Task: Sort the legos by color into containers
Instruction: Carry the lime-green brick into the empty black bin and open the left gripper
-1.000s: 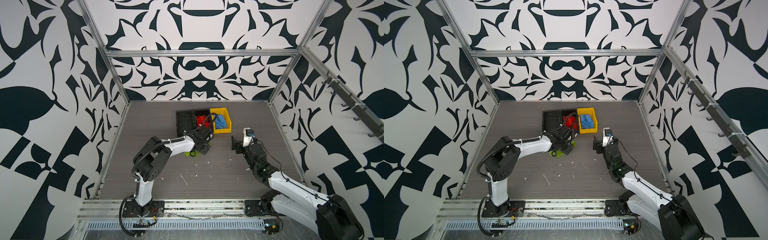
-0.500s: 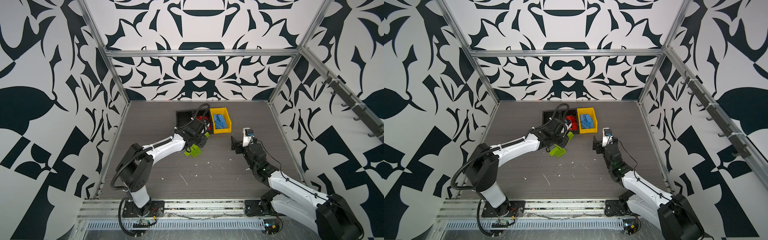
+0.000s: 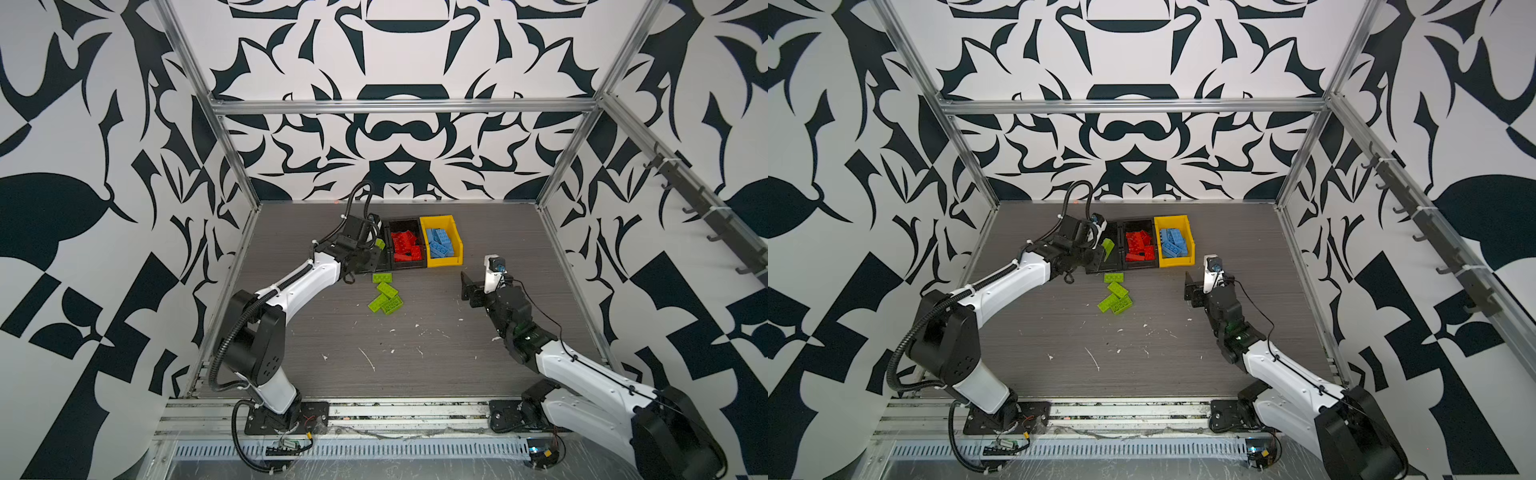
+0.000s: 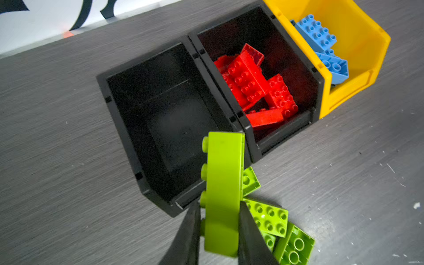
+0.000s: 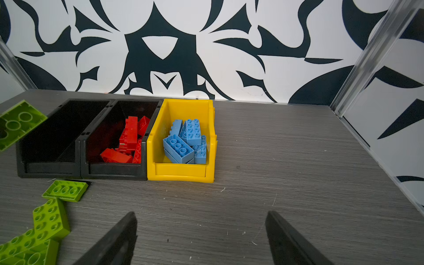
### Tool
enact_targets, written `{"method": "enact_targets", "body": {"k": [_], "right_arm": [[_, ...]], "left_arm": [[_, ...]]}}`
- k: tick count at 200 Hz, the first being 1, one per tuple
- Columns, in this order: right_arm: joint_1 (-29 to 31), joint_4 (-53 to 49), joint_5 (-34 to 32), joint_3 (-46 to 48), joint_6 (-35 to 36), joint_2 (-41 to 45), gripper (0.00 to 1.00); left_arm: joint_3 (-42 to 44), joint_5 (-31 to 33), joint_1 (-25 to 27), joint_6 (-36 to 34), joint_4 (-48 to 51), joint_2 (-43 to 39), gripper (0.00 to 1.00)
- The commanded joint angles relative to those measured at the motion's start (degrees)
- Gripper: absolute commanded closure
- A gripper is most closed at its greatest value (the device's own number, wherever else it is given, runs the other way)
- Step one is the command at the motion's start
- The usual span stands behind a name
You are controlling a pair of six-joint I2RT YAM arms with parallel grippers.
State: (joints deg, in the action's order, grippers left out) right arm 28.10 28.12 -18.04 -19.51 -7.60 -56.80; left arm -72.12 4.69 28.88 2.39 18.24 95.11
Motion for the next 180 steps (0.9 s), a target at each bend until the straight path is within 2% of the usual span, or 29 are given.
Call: {"method": "enact_targets", "body": {"k": [1, 51, 96, 120, 168, 180], "right_arm": [[-0.07, 1.37, 0.29, -2.36, -0.57, -0.24, 0.1], [-0.06, 1.11, 0.43, -2.55, -0.5, -0.69, 0.1], [-0.06, 1.04, 0.57, -2.73, -0.49, -0.93, 0.1], [-0.06, 0.71, 0.99, -2.94, -0.4, -1.12, 0.1], [-0.12, 0.31, 1.17, -3.2, -0.41, -1.3, 0.1], [-0.06, -0.07, 1.08, -3.42, -0.4, -1.22, 0.1]], "left_arm": [[-2.89, -1.8, -1.33, -1.51, -0.05, 2.44, 0.74], [-6.95, -2.47, -2.73, -2.66, 0.22, 7.94, 0.74], [-9.25, -4.03, -5.9, -0.6, 1.08, 11.69, 0.74], [-9.91, -4.69, -5.88, -1.1, 1.66, 12.46, 0.66], [-9.85, -4.35, -5.87, -1.24, 1.59, 12.21, 0.35], [-10.63, -3.86, -5.86, -1.29, 3.03, 11.85, 0.35]]}}
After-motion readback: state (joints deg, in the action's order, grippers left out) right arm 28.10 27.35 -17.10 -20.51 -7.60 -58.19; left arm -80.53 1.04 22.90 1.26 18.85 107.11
